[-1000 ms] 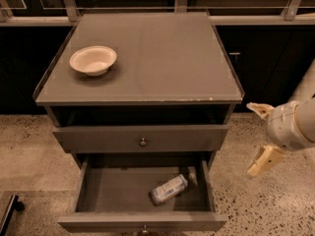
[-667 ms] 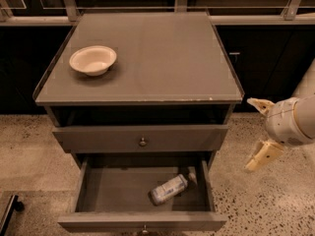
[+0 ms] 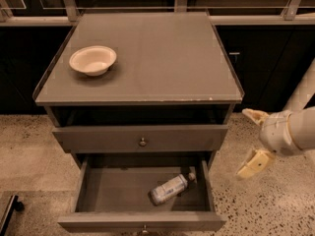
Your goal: Pick blue plastic bottle from middle drawer and place on counter
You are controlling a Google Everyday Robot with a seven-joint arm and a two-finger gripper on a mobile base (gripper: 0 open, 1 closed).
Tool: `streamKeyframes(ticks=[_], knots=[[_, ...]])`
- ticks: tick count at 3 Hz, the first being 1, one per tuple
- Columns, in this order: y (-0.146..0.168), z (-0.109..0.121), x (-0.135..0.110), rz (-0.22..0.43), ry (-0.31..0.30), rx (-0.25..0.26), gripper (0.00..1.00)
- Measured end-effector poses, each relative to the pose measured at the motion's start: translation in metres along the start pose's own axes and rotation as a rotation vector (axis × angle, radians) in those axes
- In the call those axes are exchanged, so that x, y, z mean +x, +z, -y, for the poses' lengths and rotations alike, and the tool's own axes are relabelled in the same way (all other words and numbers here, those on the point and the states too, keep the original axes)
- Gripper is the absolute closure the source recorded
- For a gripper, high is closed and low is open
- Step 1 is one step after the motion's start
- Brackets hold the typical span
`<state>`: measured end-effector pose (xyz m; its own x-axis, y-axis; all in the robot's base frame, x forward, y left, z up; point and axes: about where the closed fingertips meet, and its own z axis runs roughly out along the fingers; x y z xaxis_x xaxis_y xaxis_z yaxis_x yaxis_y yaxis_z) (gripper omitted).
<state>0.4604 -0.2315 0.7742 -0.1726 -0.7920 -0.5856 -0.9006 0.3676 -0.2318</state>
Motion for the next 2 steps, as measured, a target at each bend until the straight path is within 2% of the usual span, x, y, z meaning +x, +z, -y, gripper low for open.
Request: streamKeyframes(ticks=[1,2], knots=[[0.045,-0.015,0.01,0.053,0.073,-0.006,0.0],[0.088,-0.033,0.033,0.088,0.134,0.015,0.0]])
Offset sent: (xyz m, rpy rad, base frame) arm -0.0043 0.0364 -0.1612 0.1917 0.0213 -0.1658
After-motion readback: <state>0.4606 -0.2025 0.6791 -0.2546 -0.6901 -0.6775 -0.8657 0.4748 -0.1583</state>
